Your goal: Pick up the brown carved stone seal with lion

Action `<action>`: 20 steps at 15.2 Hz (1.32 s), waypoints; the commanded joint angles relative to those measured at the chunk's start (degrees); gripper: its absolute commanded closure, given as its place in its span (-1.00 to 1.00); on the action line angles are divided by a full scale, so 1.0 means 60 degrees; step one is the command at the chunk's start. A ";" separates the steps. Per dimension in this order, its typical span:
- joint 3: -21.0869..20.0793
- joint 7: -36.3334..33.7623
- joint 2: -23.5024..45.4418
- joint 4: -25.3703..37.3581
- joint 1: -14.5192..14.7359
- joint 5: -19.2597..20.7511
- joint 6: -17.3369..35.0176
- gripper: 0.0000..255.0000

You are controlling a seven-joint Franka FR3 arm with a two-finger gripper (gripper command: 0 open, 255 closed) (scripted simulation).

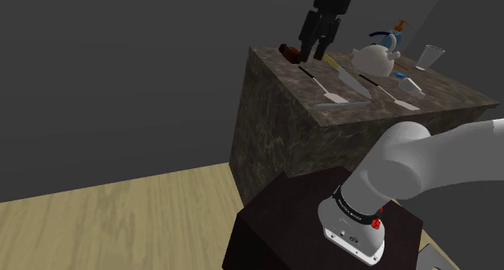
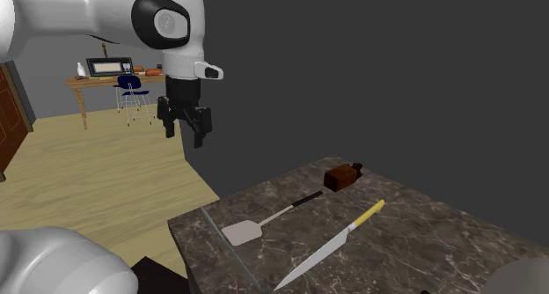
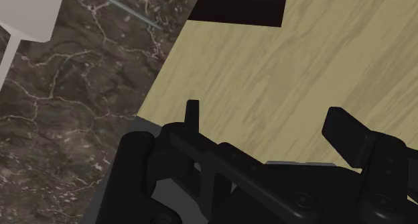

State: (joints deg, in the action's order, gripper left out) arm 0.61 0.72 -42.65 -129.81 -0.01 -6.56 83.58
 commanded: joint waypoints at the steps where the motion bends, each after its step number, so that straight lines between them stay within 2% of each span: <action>1: 0.0000 0.0000 0.0000 0.0000 0.0000 0.0000 0.0000 -1.00; 11: 0.1103 0.0883 0.2501 0.1072 -0.0654 0.0833 0.1444 -1.00; 20: 0.2053 0.1636 0.5063 0.2860 -0.1139 0.1021 0.2287 -1.00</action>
State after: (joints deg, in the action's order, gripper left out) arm 12.40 10.15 -14.36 -114.34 -6.60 -0.34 96.85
